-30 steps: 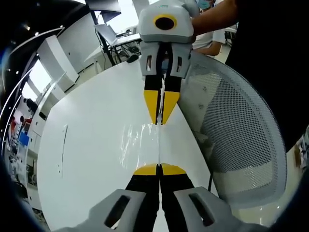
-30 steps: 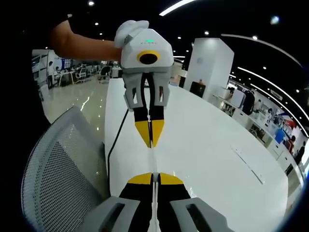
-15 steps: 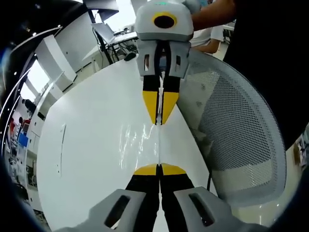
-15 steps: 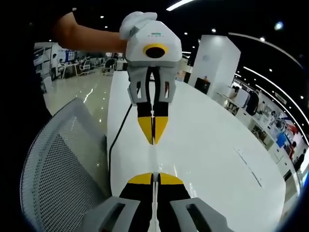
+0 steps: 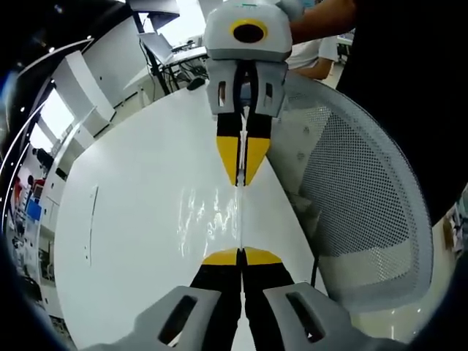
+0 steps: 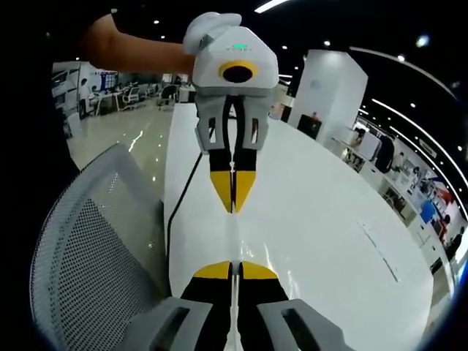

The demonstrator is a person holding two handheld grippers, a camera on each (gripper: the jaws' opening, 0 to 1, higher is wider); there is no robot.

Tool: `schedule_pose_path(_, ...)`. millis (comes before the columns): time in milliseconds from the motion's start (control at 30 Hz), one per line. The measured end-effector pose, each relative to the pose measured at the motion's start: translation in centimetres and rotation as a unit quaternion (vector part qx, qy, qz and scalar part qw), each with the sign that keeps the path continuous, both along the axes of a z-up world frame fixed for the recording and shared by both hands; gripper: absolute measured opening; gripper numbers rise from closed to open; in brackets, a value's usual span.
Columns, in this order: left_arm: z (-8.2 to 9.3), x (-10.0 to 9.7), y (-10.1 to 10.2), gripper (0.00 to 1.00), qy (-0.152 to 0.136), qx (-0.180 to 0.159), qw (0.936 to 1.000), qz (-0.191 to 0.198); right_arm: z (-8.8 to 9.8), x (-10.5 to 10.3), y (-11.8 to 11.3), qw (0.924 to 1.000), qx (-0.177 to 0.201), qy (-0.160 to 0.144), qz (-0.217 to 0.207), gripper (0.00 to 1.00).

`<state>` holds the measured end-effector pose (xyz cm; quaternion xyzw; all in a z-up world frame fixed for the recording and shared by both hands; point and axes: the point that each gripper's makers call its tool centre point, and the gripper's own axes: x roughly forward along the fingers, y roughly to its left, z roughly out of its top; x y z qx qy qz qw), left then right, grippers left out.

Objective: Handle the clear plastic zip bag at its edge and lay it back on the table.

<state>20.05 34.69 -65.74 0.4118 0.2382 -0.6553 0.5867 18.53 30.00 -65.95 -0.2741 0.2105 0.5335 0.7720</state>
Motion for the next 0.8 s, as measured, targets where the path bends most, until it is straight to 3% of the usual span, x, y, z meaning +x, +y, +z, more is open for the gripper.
schedule_pose_path(800,-0.02,0.17,-0.11,0.0,-0.001,-0.002,1.0,-0.001,-0.22,0.0,-0.28,1.0,0.003,0.003,-0.008,0.0)
